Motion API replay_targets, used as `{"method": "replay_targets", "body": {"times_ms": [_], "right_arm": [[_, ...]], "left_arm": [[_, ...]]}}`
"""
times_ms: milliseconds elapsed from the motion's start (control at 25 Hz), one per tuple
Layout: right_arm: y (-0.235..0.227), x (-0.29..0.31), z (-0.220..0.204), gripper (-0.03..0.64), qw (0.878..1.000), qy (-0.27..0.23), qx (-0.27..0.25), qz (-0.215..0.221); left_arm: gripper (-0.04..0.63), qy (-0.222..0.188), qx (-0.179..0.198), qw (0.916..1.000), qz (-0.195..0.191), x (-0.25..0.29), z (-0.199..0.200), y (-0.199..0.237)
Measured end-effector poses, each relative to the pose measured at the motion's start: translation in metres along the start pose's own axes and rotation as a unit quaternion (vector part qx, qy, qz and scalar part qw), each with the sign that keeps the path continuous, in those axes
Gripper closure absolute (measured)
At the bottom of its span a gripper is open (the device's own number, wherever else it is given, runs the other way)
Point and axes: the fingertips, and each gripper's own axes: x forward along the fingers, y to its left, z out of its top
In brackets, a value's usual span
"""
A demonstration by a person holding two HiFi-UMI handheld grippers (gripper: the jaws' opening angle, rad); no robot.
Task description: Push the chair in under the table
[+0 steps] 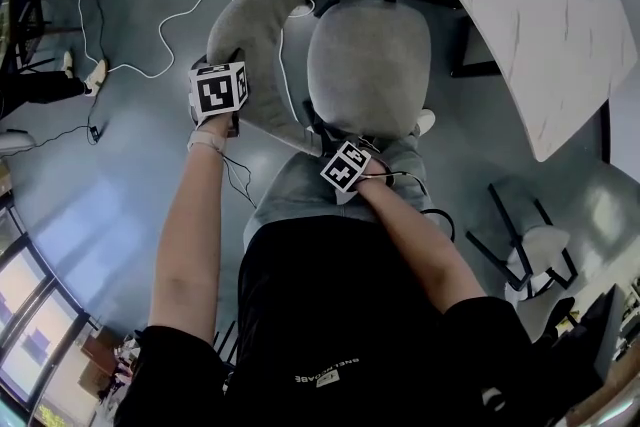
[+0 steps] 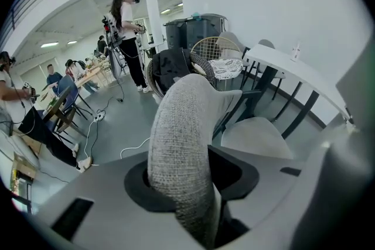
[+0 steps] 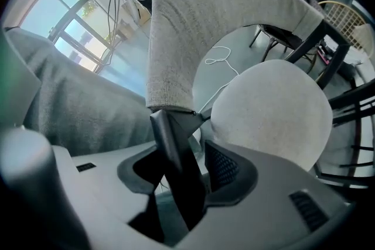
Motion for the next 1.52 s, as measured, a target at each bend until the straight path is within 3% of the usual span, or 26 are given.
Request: {"method": "replay_targets", "body": {"times_ms": [920, 1520], "right_arm": [[-0.074, -0.039, -0.092, 0.42, 0.994, 0.062, -0.092, 0.004], [-0.126, -0.068, -0.146, 0.413, 0.987, 0.083, -0.138, 0.025]], "left_arm": [[0.437, 0.007, -0.105, 0.9931, 0.052, -0.016, -0.023, -0.066], [0.439, 0.017, -0.144, 0.9865, 0.077, -0.021, -0.026, -0.125]]}}
